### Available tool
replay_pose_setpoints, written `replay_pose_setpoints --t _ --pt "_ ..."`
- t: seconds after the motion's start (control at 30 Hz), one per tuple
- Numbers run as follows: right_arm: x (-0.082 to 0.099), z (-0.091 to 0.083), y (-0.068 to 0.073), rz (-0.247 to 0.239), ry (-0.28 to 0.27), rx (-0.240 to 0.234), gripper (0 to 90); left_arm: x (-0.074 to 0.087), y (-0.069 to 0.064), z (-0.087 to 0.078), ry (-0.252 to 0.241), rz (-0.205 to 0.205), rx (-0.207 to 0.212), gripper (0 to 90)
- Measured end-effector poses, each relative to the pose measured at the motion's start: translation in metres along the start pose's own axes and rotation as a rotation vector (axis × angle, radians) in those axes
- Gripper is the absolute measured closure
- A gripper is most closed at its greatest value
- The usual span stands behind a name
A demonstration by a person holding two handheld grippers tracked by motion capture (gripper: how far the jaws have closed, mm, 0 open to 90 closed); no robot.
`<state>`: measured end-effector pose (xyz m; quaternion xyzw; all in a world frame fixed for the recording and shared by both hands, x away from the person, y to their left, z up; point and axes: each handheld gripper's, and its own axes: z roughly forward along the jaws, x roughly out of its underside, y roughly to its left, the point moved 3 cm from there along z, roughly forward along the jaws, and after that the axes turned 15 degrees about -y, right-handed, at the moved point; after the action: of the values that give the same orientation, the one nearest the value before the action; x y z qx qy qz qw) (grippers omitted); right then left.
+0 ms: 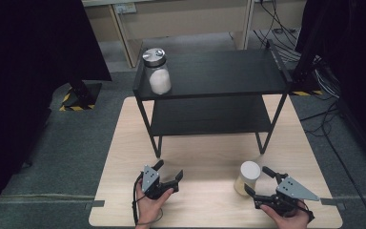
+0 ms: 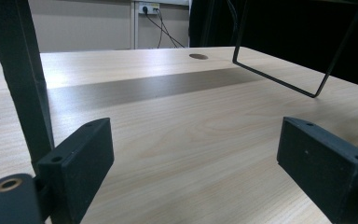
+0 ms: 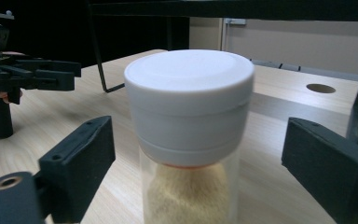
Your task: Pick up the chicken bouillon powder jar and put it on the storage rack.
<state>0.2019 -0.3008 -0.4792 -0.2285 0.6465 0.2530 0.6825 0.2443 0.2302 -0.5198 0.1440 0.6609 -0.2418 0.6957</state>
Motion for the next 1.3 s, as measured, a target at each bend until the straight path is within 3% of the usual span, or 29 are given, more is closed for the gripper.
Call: replay_pose_setpoints --t 0.5,0.93,1.1,1.3 --pt "0.004 0.010 0.004 -0.027 -0.033 0.000 32.9 0.000 0.001 0.000 -0.001 -0.004 0.003 10.3" --pt "-0.007 0.014 0.013 -0.008 0.004 0.044 33.9 0.000 0.001 0.000 -0.002 -0.005 0.005 10.3" --pt "-0.016 0.010 0.013 0.014 -0.044 0.063 33.9 0.000 0.002 0.000 -0.002 -0.007 0.006 10.3" --pt "-0.033 0.006 0.016 0.014 -0.139 0.102 33.9 0.000 0.001 -0.001 -0.004 -0.005 0.004 10.4"
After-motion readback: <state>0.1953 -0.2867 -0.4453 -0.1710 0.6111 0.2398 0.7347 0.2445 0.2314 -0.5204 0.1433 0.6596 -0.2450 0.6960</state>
